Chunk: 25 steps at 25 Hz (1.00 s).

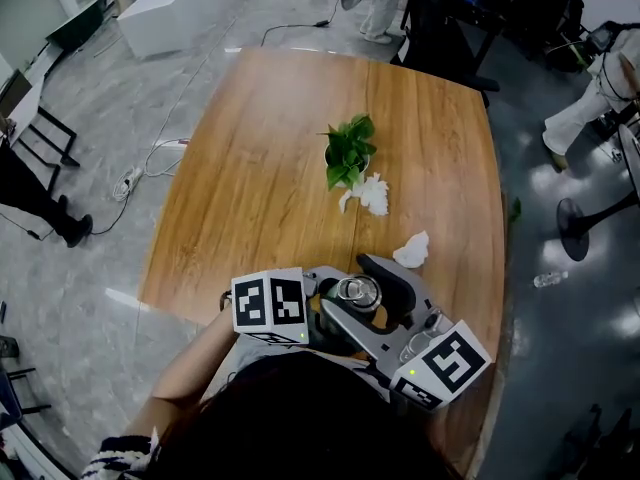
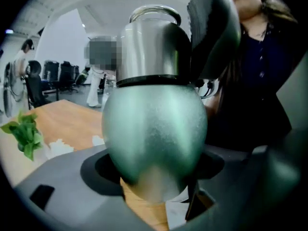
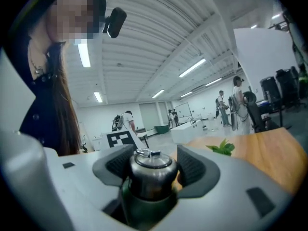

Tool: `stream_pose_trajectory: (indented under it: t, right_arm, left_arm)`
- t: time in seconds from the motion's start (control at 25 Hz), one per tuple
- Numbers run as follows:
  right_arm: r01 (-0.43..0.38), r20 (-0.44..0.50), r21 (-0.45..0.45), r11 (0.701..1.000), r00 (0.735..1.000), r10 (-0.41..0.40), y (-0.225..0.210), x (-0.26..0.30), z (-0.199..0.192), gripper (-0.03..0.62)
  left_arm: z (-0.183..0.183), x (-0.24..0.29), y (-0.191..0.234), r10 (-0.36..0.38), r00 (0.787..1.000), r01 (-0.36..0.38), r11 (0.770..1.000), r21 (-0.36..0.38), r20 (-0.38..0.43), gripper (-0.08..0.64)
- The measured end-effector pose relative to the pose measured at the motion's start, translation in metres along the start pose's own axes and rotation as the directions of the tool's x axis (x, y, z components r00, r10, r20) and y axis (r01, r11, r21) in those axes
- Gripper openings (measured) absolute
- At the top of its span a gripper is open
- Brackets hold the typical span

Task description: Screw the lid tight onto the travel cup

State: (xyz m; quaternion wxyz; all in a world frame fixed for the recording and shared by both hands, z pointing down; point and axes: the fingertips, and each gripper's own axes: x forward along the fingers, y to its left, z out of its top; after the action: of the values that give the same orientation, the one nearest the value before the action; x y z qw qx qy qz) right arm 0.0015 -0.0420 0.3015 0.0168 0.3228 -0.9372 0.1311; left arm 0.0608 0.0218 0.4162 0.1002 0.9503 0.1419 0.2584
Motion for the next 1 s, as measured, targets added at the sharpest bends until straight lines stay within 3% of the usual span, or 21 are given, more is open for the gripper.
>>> stream_pose_trajectory:
  t: [0.08, 0.2, 0.32, 0.4, 0.44, 0.48, 0.6, 0.72, 0.84, 1.0]
  right_arm:
    - [0.012, -0.002, -0.038, 0.999, 1.000, -0.012, -0.001, 0.001, 0.000, 0.270]
    - [0.082, -0.032, -0.101, 0.991, 0.996, -0.086, -0.009, 0.003, -0.008, 0.268]
    - [0.117, -0.047, -0.068, 0.991, 0.992, -0.121, -0.017, 0.004, -0.014, 0.268]
    - [0.125, -0.042, -0.040, 0.991, 0.991, -0.127, -0.019, 0.005, -0.015, 0.268]
    - [0.128, -0.032, -0.031, 0.991, 0.991, -0.129, -0.019, 0.005, -0.013, 0.268]
    - [0.125, -0.020, -0.026, 0.992, 0.992, -0.126, -0.019, 0.005, -0.010, 0.269]
    - [0.077, -0.003, -0.035, 0.996, 0.997, -0.077, -0.011, 0.002, -0.003, 0.270]
    - [0.062, -0.005, -0.040, 0.997, 0.998, -0.062, -0.012, -0.002, -0.002, 0.270]
    - [0.128, -0.008, -0.040, 0.991, 0.992, -0.129, -0.025, -0.004, -0.006, 0.268]
    - [0.198, -0.009, -0.032, 0.980, 0.980, -0.199, -0.035, -0.005, -0.009, 0.261]
  left_arm:
    - [0.004, 0.005, -0.003, -0.019, 1.000, 0.019, 1.000, -0.022, 0.016, 0.400]
    - [-0.004, 0.009, 0.019, 0.129, 0.990, -0.130, 0.992, -0.006, -0.048, 0.400]
    - [-0.018, 0.004, 0.043, 0.307, 0.939, -0.300, 0.952, 0.069, -0.153, 0.400]
    - [-0.024, -0.001, 0.051, 0.373, 0.908, -0.356, 0.927, 0.117, -0.192, 0.400]
    - [-0.025, -0.002, 0.050, 0.363, 0.913, -0.346, 0.931, 0.119, -0.187, 0.400]
    - [-0.023, -0.002, 0.046, 0.324, 0.932, -0.310, 0.945, 0.107, -0.164, 0.400]
    - [-0.011, -0.001, 0.021, 0.126, 0.990, -0.124, 0.992, 0.038, -0.057, 0.400]
    - [0.000, -0.002, 0.006, 0.015, 1.000, -0.014, 1.000, -0.010, 0.023, 0.400]
    - [0.002, -0.002, 0.018, 0.106, 0.994, -0.106, 0.994, 0.006, 0.000, 0.400]
    - [-0.005, -0.001, 0.037, 0.289, 0.952, -0.280, 0.955, 0.094, -0.102, 0.400]
